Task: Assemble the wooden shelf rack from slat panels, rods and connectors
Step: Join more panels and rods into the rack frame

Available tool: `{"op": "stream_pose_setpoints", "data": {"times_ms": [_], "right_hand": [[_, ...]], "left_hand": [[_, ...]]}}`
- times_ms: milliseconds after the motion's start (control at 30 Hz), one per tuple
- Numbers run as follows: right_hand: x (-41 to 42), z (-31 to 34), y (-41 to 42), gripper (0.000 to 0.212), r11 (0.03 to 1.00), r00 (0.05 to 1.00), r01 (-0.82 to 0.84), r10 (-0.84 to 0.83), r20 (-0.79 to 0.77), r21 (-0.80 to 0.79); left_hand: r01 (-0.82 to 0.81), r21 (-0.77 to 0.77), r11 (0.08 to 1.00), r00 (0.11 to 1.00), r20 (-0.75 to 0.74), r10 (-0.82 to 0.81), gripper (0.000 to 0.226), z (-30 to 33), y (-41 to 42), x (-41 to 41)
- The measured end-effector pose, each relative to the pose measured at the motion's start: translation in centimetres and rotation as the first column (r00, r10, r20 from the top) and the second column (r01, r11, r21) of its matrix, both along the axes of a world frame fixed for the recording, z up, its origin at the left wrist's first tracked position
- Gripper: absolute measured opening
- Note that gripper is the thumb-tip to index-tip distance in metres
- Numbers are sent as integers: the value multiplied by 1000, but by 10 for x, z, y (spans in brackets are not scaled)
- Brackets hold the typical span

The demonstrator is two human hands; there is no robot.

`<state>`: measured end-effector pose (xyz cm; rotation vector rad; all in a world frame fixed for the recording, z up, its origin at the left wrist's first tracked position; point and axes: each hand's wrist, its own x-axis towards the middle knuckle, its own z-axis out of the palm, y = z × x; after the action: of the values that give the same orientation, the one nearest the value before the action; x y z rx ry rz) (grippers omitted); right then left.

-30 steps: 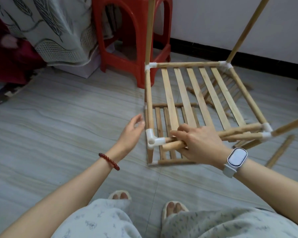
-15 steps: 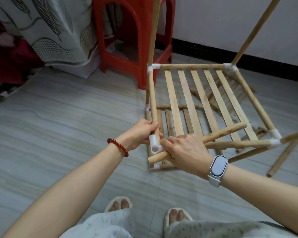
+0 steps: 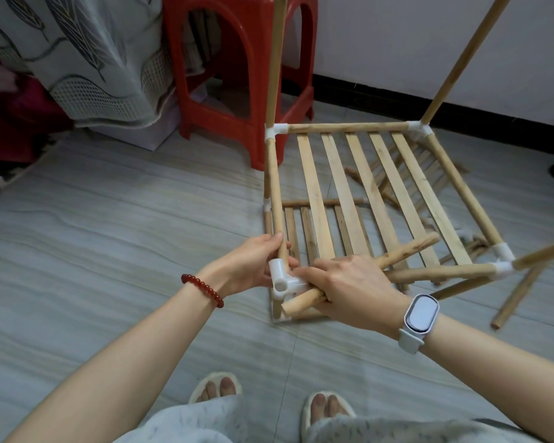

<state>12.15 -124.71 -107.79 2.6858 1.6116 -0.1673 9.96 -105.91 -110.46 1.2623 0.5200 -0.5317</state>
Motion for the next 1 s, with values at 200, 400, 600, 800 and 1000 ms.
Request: {"op": "stream_pose_setpoints", "data": {"times_ms": [200,400,600,800,1000], "right_hand": [[-2,4,-12,51,1000,1000,17,-17,-3,20],[6,3,-11,28,998,997,-51,53,57,-38],[23,14,-51,26,971,984,-175,179,8,-161],[36,35,-103,34,917,989,-70,117,96,-393],[8,39,-155,16,968,909,46,-143,391,248]], "left_hand": [[245,299,922,969,-30,-247,45,-7,3,-12],[209,212,955,978,-48,-203,29,-2,-6,-12],[239,590,771,912,138,-387,23,-4,-21,-18],[-151,989,0,358,55,-932,61,-6,-46,13],[-232,935,-267,149,-237,-960,39,-1,-76,48]]}}
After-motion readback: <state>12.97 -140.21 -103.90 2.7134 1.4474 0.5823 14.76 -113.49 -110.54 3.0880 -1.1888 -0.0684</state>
